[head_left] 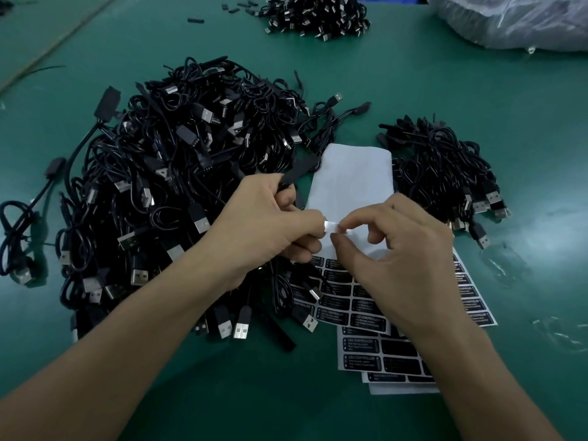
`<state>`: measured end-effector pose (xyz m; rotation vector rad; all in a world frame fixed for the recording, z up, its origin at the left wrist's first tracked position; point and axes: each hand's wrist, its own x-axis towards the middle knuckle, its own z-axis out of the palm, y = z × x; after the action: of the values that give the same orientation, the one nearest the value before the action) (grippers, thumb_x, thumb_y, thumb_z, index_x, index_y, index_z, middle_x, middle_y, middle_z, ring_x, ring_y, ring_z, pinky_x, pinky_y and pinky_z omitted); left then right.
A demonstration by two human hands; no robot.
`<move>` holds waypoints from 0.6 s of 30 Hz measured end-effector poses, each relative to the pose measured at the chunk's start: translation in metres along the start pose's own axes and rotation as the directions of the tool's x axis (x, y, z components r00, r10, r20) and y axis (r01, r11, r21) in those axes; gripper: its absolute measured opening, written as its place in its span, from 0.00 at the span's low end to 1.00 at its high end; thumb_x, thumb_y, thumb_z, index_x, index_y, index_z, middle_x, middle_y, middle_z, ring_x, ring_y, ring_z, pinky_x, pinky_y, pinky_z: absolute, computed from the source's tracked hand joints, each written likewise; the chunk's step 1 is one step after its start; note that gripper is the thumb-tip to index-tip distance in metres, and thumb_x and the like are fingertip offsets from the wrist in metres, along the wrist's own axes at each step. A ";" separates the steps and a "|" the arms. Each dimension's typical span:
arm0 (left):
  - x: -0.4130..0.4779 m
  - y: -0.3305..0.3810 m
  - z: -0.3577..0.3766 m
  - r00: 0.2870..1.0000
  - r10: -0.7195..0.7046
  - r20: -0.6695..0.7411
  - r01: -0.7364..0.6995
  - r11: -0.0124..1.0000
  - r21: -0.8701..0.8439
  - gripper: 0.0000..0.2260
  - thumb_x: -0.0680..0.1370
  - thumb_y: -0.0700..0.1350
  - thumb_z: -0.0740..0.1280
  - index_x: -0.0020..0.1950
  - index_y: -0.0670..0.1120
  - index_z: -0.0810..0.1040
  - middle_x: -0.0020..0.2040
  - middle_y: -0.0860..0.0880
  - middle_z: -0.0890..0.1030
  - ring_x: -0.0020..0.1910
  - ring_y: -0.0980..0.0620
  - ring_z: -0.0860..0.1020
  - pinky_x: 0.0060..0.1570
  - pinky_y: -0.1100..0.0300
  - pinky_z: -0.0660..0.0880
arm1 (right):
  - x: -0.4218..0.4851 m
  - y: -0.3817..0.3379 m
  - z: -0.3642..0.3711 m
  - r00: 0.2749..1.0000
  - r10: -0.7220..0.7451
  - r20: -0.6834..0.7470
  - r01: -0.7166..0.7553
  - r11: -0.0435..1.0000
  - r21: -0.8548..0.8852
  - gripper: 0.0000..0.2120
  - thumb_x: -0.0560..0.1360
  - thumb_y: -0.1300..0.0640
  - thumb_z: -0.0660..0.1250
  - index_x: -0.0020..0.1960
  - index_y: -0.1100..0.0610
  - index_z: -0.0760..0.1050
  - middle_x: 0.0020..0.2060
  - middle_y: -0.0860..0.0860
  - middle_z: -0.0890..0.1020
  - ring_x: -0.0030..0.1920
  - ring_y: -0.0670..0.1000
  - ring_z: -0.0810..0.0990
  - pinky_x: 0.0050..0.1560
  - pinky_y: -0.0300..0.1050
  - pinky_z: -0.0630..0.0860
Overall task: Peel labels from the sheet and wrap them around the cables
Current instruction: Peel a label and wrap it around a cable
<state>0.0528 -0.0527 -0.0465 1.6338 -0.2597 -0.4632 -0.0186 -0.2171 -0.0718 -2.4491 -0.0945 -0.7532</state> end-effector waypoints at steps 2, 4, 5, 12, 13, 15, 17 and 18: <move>0.000 0.000 0.000 1.000 -0.002 0.007 0.002 1.000 0.001 0.22 0.71 0.30 0.72 0.37 0.48 0.60 0.28 0.43 0.78 0.28 0.48 0.82 0.28 0.58 0.80 | 0.000 0.000 0.002 1.000 -0.009 -0.015 0.009 1.000 -0.002 0.03 0.71 0.55 0.75 0.43 0.54 0.84 0.34 0.44 0.70 0.35 0.46 0.71 0.34 0.35 0.63; -0.001 0.001 0.000 1.000 0.000 0.011 0.000 1.000 -0.010 0.22 0.72 0.31 0.72 0.37 0.48 0.60 0.30 0.42 0.79 0.29 0.49 0.82 0.28 0.58 0.80 | 0.000 0.000 0.003 1.000 -0.007 -0.014 0.007 1.000 -0.011 0.03 0.72 0.54 0.74 0.43 0.54 0.84 0.33 0.45 0.70 0.34 0.46 0.70 0.35 0.32 0.62; -0.001 0.001 0.001 1.000 0.002 0.009 -0.002 1.000 -0.022 0.22 0.72 0.32 0.72 0.37 0.48 0.60 0.31 0.41 0.80 0.29 0.49 0.82 0.28 0.58 0.80 | -0.001 -0.001 0.004 1.000 0.006 -0.011 -0.006 1.000 -0.009 0.03 0.72 0.54 0.73 0.42 0.53 0.85 0.32 0.45 0.70 0.34 0.45 0.69 0.35 0.31 0.61; -0.001 0.000 0.001 0.999 0.041 -0.009 -0.042 0.997 -0.069 0.21 0.72 0.31 0.73 0.38 0.47 0.61 0.38 0.42 0.85 0.41 0.45 0.85 0.34 0.60 0.80 | 0.003 0.001 -0.002 0.938 0.339 0.075 -0.327 0.792 0.516 0.09 0.74 0.59 0.74 0.37 0.48 0.85 0.30 0.50 0.82 0.30 0.42 0.74 0.32 0.33 0.71; -0.002 0.001 0.002 0.998 0.055 0.009 -0.055 0.997 -0.056 0.22 0.72 0.30 0.73 0.38 0.47 0.61 0.41 0.42 0.86 0.43 0.46 0.86 0.36 0.60 0.81 | 0.004 0.000 -0.004 0.922 0.370 0.109 -0.360 0.725 0.586 0.10 0.74 0.60 0.74 0.37 0.49 0.85 0.29 0.49 0.82 0.30 0.42 0.74 0.32 0.33 0.71; -0.004 0.002 0.003 0.996 0.082 0.045 -0.080 0.996 -0.041 0.23 0.72 0.30 0.74 0.37 0.47 0.60 0.42 0.43 0.87 0.44 0.51 0.86 0.37 0.61 0.81 | 0.006 -0.001 -0.006 0.897 0.408 0.171 -0.410 0.622 0.667 0.11 0.75 0.61 0.72 0.36 0.51 0.85 0.23 0.43 0.77 0.25 0.40 0.71 0.29 0.29 0.68; -0.006 0.003 0.005 0.992 0.105 0.066 -0.103 0.994 -0.037 0.23 0.71 0.31 0.74 0.37 0.47 0.60 0.40 0.44 0.87 0.41 0.53 0.86 0.36 0.62 0.81 | 0.006 -0.003 -0.006 0.886 0.413 0.212 -0.434 0.577 0.692 0.11 0.76 0.61 0.71 0.37 0.53 0.84 0.21 0.40 0.74 0.23 0.40 0.71 0.28 0.27 0.66; -0.006 0.003 0.005 0.991 0.115 0.071 -0.113 0.993 -0.038 0.23 0.72 0.32 0.75 0.37 0.47 0.61 0.39 0.45 0.87 0.40 0.53 0.85 0.36 0.62 0.80 | 0.006 -0.003 -0.005 0.885 0.409 0.224 -0.440 0.574 0.690 0.10 0.76 0.61 0.71 0.38 0.53 0.83 0.21 0.39 0.74 0.23 0.40 0.71 0.27 0.26 0.66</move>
<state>0.0449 -0.0552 -0.0427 1.5617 -0.3957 -0.4385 -0.0175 -0.2177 -0.0635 -1.6024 0.1593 -0.3351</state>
